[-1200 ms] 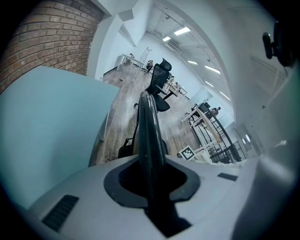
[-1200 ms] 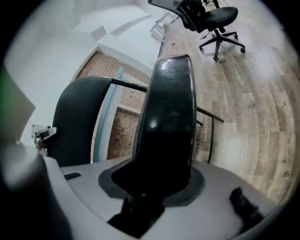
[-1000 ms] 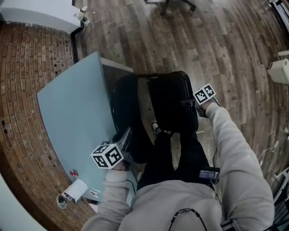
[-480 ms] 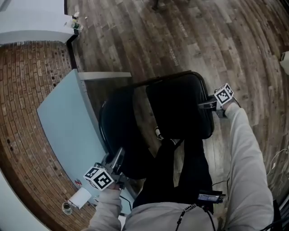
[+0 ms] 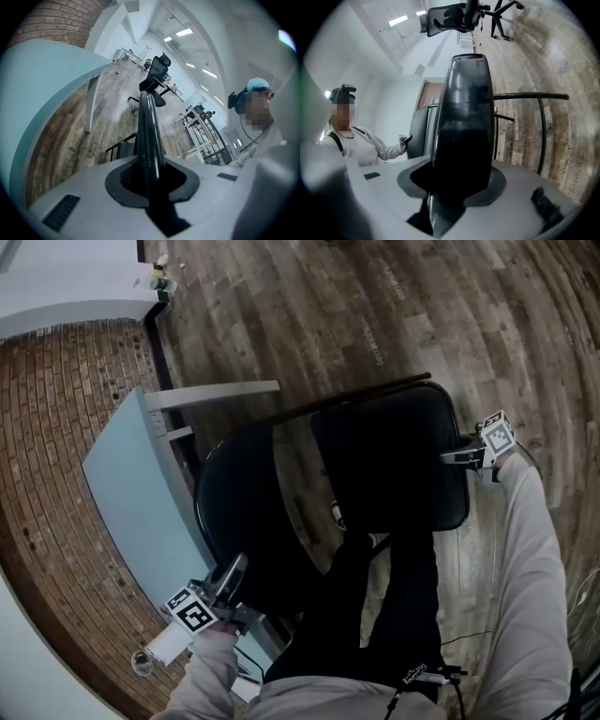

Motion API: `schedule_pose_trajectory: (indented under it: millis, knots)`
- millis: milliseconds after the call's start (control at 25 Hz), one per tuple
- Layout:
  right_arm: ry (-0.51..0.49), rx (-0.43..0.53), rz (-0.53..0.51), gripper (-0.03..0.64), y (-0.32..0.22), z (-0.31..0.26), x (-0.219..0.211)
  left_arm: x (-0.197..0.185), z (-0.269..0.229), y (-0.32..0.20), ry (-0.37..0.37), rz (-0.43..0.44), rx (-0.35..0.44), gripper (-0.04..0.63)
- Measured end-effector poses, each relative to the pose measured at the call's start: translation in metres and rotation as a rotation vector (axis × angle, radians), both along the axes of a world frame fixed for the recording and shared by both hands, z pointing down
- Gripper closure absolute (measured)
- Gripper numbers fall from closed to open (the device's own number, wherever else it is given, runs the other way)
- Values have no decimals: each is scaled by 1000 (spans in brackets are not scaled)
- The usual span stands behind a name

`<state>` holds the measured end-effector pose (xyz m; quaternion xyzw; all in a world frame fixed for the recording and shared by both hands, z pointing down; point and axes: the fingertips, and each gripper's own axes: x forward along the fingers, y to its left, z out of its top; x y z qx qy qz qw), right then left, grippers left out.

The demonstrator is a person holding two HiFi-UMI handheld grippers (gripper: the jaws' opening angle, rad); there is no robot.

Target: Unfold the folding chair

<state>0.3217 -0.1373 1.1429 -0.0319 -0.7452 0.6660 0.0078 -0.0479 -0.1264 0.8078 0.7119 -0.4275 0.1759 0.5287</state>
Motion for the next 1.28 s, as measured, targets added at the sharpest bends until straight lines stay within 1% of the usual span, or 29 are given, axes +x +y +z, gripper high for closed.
schedule_pose_trajectory:
  millis: [160,280,440,600,680,720,760,800,880,920,960,1000,1040,1120,1200,1240,1280]
  knots:
    - [-35,-22,-4,451,4,23,13,-5,19,-1,26,9,1,526]
    - [-42,-31,6,446,4,40,23,6,27,-1,47,5,6,525]
    - [-56,-43,44,440,6,53,34,27,27,-2,81,3,-19,514]
    - [-83,-47,85,440,2,53,38,29,31,-4,91,1,-23,511]
    - [-65,-62,116,434,3,55,40,29,31,-2,91,2,-27,511]
    - [-34,-70,134,410,4,58,41,29,31,-2,92,3,-29,511]
    - [10,-73,154,352,4,63,44,29,31,-2,98,2,-31,511]
    - [55,-71,180,310,3,68,47,29,31,-2,109,-1,-34,511]
    - [112,-77,266,281,-4,72,55,30,32,-4,131,-12,-44,496]
    - [133,-98,323,279,-5,70,59,32,33,-4,134,-14,-50,485]
    - [177,-126,379,279,-3,71,66,33,34,-4,132,-13,-56,486]
    - [257,-146,423,279,1,74,75,34,35,-3,127,-11,-61,486]
    - [359,-141,454,273,5,76,84,34,35,-2,124,-11,-66,485]
    - [528,-89,497,264,5,67,94,30,36,0,128,-25,-76,473]
    - [619,-58,553,264,1,40,103,24,35,-3,133,-76,-68,408]
    - [642,-43,583,264,0,21,108,20,32,-6,135,-115,-49,352]
    - [656,-22,607,264,-1,-1,111,14,26,-10,137,-155,-24,341]
